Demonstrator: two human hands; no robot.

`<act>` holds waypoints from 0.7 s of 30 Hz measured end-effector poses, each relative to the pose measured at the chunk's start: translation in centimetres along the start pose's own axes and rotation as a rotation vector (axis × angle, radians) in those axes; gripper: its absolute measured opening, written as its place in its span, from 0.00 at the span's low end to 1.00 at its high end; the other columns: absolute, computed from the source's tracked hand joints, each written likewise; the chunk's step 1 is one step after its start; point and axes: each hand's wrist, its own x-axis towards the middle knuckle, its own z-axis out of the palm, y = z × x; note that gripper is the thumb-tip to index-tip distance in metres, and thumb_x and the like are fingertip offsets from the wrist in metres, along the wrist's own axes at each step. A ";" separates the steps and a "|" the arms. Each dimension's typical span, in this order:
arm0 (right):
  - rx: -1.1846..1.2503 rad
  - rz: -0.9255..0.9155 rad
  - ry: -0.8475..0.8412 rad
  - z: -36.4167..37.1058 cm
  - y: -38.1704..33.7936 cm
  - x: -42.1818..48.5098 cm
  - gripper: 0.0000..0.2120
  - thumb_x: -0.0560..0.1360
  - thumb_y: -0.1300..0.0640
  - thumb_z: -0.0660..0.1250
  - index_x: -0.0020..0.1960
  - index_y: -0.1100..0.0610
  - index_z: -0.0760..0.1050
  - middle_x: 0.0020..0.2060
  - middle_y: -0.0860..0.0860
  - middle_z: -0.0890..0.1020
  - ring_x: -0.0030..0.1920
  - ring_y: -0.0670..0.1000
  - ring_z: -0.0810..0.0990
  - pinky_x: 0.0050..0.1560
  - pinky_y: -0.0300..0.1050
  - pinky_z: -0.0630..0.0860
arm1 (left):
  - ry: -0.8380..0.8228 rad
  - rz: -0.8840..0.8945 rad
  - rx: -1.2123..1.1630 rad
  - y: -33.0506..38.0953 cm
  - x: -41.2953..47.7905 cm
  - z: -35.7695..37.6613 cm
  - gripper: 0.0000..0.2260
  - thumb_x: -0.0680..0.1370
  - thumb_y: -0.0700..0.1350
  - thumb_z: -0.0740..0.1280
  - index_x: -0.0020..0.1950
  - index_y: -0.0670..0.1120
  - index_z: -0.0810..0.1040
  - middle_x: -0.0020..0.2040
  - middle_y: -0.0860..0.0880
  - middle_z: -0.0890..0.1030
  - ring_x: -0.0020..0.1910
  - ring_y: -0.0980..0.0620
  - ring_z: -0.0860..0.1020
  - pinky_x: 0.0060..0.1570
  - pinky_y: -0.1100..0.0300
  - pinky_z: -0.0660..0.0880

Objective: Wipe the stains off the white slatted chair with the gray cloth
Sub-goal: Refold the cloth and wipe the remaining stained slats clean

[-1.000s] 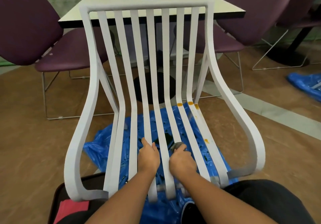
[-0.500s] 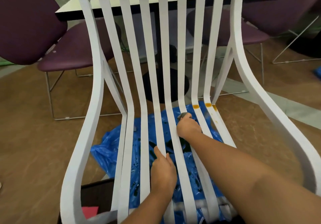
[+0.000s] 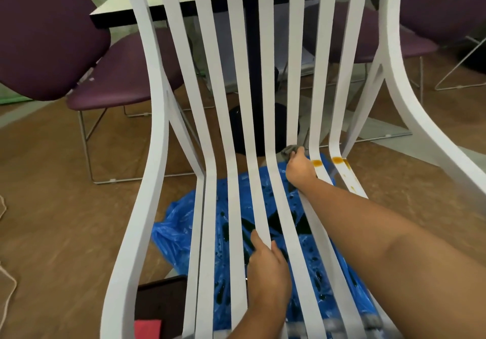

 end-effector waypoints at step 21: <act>-0.379 -0.076 -0.020 -2.1 8.1 -20.7 0.11 0.84 0.57 0.53 0.63 0.61 0.65 0.45 0.54 0.81 0.35 0.50 0.74 0.31 0.39 0.68 | 0.012 0.008 -0.279 0.3 -1.0 -0.3 0.15 0.85 0.49 0.57 0.70 0.45 0.66 0.39 0.53 0.77 0.35 0.56 0.76 0.30 0.62 0.70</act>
